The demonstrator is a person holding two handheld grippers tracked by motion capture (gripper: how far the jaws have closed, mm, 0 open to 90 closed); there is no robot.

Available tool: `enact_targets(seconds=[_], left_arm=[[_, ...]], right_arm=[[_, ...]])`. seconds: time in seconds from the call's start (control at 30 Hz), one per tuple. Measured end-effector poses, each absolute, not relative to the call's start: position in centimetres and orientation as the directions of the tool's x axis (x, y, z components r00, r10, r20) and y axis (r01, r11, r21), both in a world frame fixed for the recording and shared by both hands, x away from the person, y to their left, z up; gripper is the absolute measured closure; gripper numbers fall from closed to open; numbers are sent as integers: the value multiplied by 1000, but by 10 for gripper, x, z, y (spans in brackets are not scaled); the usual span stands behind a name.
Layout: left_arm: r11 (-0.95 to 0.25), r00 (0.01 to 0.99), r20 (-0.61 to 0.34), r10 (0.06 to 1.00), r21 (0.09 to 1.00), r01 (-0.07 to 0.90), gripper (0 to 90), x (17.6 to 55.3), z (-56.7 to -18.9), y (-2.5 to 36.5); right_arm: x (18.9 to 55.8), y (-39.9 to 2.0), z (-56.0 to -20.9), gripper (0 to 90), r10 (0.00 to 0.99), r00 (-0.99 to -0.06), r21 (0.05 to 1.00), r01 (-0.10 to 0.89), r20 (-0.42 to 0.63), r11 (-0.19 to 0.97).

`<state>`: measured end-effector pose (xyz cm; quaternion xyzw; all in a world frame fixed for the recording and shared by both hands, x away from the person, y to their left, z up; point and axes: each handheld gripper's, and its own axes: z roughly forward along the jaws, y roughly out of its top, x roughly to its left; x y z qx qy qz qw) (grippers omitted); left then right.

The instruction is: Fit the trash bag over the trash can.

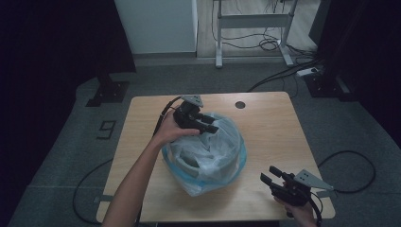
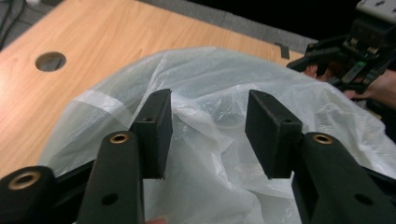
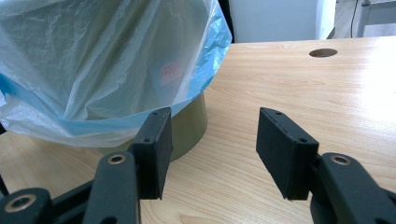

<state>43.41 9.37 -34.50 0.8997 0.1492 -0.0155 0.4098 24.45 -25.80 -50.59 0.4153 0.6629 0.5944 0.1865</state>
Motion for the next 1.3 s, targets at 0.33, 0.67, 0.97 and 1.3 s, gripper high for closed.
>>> enact_targets(seconds=[0.33,0.67,0.97,1.3], left_arm=[[-672,949,-156,273,675,304,545,436,-353,82],[-696,946,-162,282,644,317,534,438,-355,77],[-624,947,-155,283,719,305,445,431,-344,91],[-500,928,-135,348,811,305,312,410,-334,132]], right_arm=[[244,-259,-506,451,775,-583,944,327,244,-52],[245,-259,-505,451,775,-583,944,327,244,-51],[244,-261,-504,450,778,-579,945,323,245,-57],[244,-260,-504,447,781,-576,945,321,241,-55]])
